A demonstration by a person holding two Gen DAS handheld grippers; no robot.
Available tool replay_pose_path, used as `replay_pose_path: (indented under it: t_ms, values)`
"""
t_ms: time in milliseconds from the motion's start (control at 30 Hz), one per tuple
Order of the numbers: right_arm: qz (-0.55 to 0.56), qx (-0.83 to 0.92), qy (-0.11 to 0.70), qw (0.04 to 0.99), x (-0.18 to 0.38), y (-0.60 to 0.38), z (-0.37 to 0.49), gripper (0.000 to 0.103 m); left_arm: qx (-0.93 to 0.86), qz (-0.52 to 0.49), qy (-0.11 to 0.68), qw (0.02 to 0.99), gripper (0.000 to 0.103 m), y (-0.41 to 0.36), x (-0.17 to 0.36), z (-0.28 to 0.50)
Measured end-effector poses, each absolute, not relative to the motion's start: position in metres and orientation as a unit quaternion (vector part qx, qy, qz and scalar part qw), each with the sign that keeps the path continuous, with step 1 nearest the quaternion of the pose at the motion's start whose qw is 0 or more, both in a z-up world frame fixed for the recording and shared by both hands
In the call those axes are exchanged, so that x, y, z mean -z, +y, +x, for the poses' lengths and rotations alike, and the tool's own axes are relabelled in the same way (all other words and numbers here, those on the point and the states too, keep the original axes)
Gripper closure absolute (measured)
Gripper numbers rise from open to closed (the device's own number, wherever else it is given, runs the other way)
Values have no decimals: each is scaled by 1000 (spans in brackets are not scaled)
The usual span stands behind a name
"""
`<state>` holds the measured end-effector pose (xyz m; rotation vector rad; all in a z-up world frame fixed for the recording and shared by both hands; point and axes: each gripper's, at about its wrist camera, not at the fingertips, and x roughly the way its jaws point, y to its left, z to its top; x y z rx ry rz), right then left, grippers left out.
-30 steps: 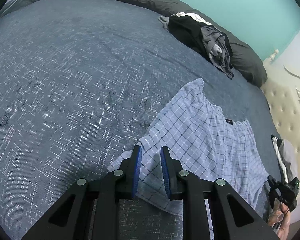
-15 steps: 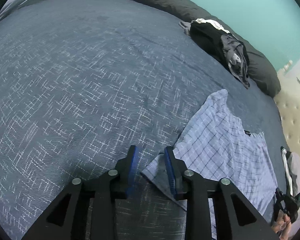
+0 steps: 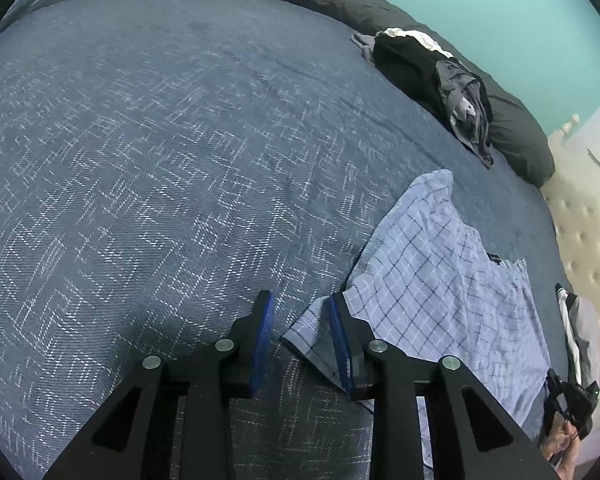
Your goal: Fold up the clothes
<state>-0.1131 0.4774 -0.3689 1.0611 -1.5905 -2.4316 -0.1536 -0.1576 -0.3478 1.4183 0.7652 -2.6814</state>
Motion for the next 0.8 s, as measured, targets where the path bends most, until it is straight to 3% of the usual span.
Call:
replay_pose_path:
  t_ms: [100,333,433,800]
  values:
    - [340,787,-514,18,369,479,-111,102,857,456,241,-2,83,-155,348,-155]
    - [336,788,-515,6,367,482,-108,102,858,454,241,-5,85,-155,347,-154]
    - [340,785,-517,6,369,482,-109,102,858,454,240,-12,99,-154,347,-155]
    - [335,786,-519,-1,368,486,-105,102,864,441,242,-25,100,-154,337,-150]
